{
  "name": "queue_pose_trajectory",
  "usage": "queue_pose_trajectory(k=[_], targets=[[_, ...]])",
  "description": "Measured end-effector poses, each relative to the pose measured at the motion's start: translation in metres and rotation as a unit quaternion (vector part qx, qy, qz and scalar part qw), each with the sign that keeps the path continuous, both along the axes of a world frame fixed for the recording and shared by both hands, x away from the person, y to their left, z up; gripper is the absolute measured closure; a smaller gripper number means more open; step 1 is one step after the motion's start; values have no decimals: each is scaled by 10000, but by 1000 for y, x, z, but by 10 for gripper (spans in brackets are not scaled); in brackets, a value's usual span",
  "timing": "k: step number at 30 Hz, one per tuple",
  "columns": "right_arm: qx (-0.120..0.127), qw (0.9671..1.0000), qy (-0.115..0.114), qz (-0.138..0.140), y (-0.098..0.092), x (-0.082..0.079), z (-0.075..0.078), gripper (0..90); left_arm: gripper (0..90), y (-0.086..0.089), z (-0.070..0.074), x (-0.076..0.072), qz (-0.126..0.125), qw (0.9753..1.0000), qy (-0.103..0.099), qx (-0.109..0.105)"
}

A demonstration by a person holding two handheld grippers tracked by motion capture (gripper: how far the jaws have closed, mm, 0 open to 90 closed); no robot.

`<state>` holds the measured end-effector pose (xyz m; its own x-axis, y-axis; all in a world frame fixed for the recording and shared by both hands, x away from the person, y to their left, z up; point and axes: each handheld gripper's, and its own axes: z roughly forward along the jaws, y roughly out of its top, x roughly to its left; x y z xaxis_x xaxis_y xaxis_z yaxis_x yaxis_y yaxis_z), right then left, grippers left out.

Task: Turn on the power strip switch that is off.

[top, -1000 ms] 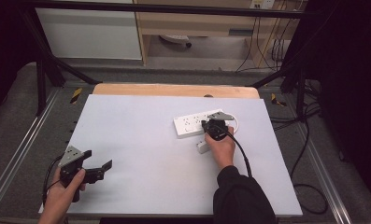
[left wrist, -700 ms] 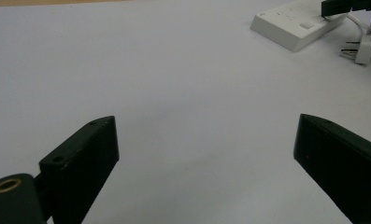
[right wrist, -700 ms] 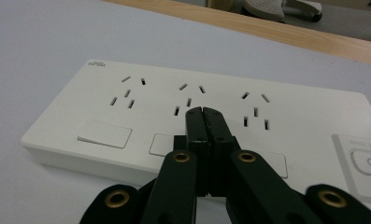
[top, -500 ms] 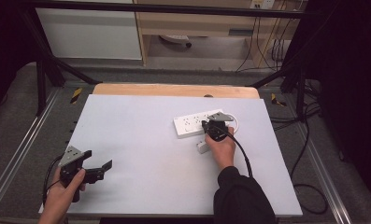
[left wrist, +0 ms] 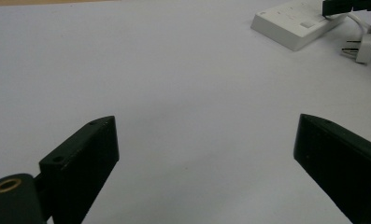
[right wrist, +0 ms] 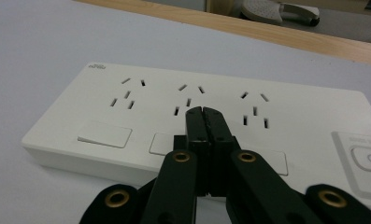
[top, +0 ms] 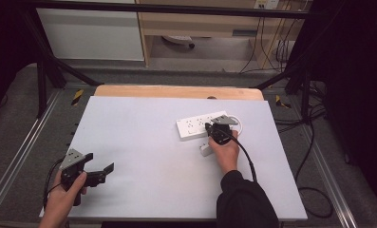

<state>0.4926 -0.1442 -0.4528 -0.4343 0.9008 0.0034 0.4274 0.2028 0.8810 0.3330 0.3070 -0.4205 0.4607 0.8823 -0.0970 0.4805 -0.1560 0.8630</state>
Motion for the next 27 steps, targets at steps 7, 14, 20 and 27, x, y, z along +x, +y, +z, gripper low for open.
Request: queue_pose_trajectory(k=[7, 14, 20, 27], targets=[[22, 10000, 83, -12, 0, 0, -1, 900, 69, 0, 0, 0, -2, 10000, 3, -11], [17, 10000, 80, -10, 2, 1, 0, 900, 69, 0, 0, 0, -6, 10000, 1, -8], [-5, 9999, 103, -9, 2, 1, 0, 900, 69, 0, 0, 0, 5, 10000, -1, -21], [-39, 9999, 126, -8, 2, 2, 1, 900, 69, 0, 0, 0, 6, 10000, -8, -23]])
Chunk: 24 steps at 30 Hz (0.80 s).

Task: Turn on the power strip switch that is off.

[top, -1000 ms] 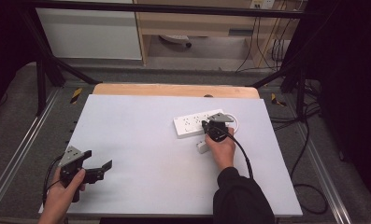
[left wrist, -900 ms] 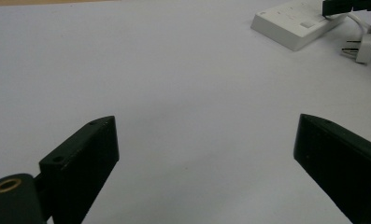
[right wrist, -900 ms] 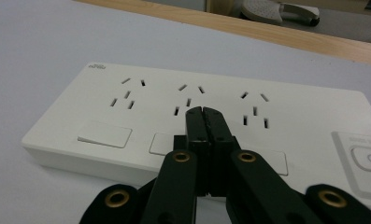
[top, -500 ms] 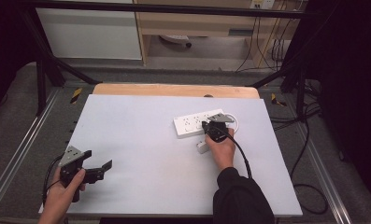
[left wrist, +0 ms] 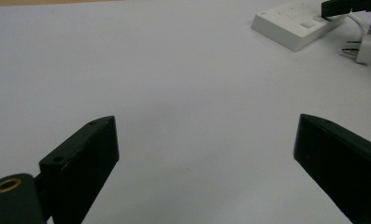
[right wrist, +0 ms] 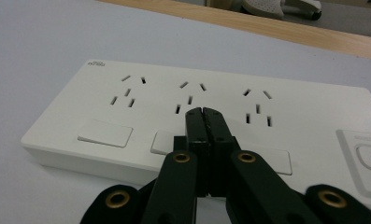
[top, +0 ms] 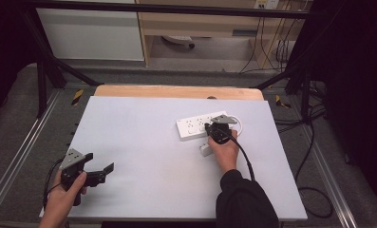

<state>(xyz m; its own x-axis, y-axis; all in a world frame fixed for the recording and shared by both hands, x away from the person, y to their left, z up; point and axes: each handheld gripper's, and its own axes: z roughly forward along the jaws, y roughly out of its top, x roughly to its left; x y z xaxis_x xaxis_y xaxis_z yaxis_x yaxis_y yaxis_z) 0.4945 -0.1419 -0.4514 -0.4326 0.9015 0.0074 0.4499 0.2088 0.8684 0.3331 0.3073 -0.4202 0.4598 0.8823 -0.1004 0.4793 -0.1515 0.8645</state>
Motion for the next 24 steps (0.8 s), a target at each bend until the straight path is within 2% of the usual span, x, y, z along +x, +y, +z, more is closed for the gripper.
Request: queue_pose_trajectory(k=[24], targets=[[130, 9999, -60, 53, -2, -2, 11, 900, 69, 0, 0, 0, -12, 10000, -9, -1]])
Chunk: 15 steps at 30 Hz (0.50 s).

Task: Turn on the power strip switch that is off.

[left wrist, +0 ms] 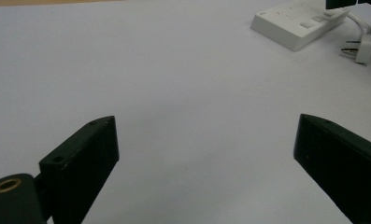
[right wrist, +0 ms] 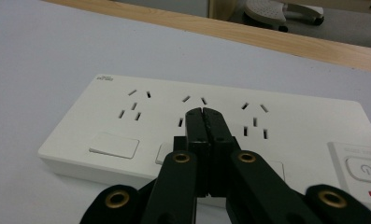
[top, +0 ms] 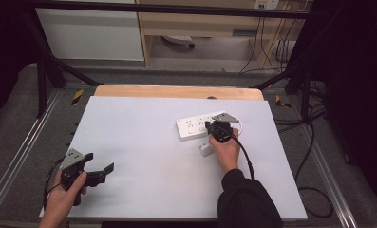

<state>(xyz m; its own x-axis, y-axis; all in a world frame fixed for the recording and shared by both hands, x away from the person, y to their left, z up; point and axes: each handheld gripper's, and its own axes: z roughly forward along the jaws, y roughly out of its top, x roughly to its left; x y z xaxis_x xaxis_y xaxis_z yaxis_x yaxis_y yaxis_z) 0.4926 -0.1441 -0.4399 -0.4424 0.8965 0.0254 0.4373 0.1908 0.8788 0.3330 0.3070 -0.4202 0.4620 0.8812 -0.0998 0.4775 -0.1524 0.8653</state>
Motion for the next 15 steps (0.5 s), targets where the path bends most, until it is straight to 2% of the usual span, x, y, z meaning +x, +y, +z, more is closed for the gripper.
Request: queue_pose_trajectory(k=[15], targets=[[72, 9999, -81, 32, -8, -3, 14, 894, 69, 0, 0, 0, -1, 10000, 0, 15]])
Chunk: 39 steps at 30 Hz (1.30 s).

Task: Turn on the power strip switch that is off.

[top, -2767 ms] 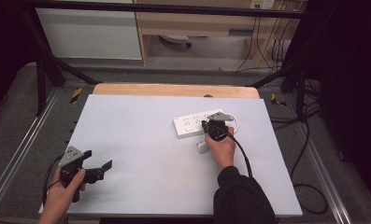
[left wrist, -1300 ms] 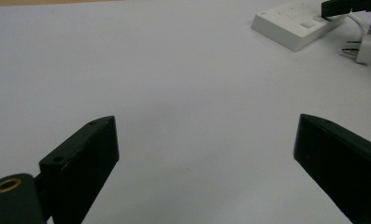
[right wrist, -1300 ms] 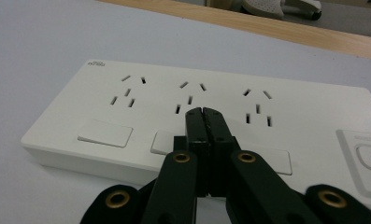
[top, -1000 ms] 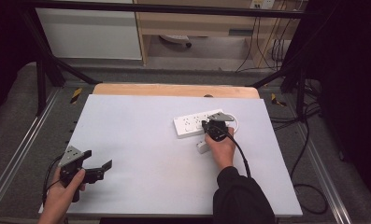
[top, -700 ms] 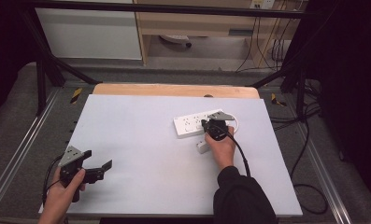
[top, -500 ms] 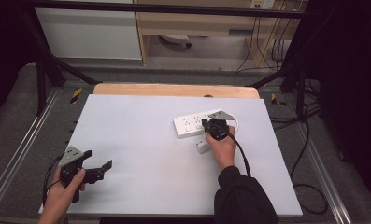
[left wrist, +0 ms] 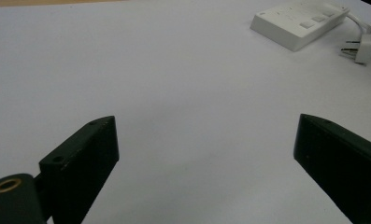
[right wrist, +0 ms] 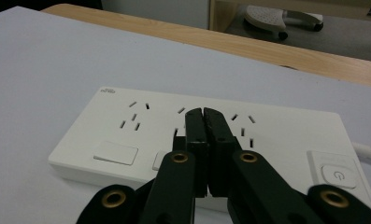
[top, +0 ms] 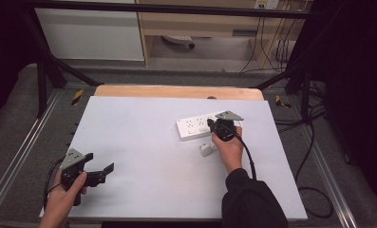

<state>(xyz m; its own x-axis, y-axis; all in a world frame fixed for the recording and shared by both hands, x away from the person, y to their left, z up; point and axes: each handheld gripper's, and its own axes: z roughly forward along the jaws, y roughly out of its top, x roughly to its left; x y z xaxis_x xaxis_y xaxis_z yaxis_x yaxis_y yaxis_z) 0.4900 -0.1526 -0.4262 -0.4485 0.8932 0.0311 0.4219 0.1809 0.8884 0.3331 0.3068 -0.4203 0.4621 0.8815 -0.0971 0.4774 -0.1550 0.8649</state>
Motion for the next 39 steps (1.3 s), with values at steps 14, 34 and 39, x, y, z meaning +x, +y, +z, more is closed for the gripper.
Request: queue_pose_trajectory(k=[14, 34, 39], targets=[[279, 9994, 174, -106, -7, -1, 14, 591, 64, 2, 0, 0, 57, 10000, -10, 22], [414, 9981, 283, -348, -16, -4, 43, 73, 64, -3, -1, 1, -18, 10000, 55, 77], [460, 9980, 179, -384, -21, -8, 48, 73, 64, -3, -1, 1, -22, 10000, 49, 67]])
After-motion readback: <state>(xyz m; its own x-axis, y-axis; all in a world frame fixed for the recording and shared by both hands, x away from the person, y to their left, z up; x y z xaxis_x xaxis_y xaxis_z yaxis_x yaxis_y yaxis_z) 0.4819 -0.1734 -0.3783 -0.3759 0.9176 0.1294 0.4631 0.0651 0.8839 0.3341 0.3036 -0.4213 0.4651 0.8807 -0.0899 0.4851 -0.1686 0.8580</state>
